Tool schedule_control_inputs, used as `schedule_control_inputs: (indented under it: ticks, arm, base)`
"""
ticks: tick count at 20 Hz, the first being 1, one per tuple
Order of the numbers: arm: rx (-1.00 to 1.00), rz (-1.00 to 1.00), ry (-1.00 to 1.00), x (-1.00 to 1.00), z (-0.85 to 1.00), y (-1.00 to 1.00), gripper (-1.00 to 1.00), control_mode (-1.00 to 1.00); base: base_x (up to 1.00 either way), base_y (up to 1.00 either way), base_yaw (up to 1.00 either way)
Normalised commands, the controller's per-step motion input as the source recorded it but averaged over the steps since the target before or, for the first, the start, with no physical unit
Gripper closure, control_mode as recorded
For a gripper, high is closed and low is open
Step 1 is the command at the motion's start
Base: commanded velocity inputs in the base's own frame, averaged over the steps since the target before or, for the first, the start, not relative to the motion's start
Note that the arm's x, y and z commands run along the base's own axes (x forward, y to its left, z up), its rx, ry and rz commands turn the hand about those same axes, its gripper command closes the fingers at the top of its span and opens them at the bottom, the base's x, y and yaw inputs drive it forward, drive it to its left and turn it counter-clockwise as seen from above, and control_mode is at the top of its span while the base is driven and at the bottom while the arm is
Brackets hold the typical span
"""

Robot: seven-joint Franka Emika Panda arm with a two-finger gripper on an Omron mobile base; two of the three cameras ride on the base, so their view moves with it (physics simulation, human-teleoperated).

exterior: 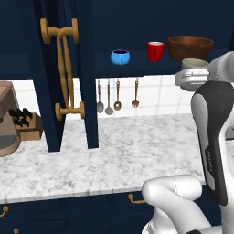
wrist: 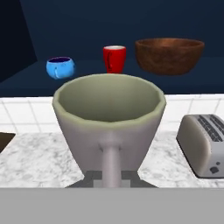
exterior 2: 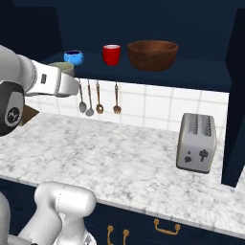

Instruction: Gather all objects into one cabinet and sort the glasses and bowls to opposite sides.

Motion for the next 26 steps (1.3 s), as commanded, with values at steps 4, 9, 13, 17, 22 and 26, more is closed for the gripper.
schedule_control_inputs:
  ticks: [4,9,13,17,22,26]
  arm:
    - [0.00,0.01,-0.11,0.30,0.00,0.00,1.00,-1.00]
    - [0.00,0.01,-0.06,0.32,0.00,0.03,1.00,-1.00]
    - [0.00,0.01,0.00,0.30,0.00,0.09,1.00,-1.00]
    - [0.00,0.03,0.00,0.36,0.00,0.09,1.00,-1.00]
    - [0.00,0.04,0.00,0.37,0.00,0.11,1.00,-1.00]
    - [0.00,0.04,0.00,0.46,0.00,0.11,1.00,-1.00]
  base:
    - [0.00,0.00,0.00]
    - [0.00,0.00,0.00]
    - [0.00,0.00,0.00]
    - [0.00,0.00,0.00]
    - [0.00,0.00,0.00]
    - [0.00,0.00,0.00]
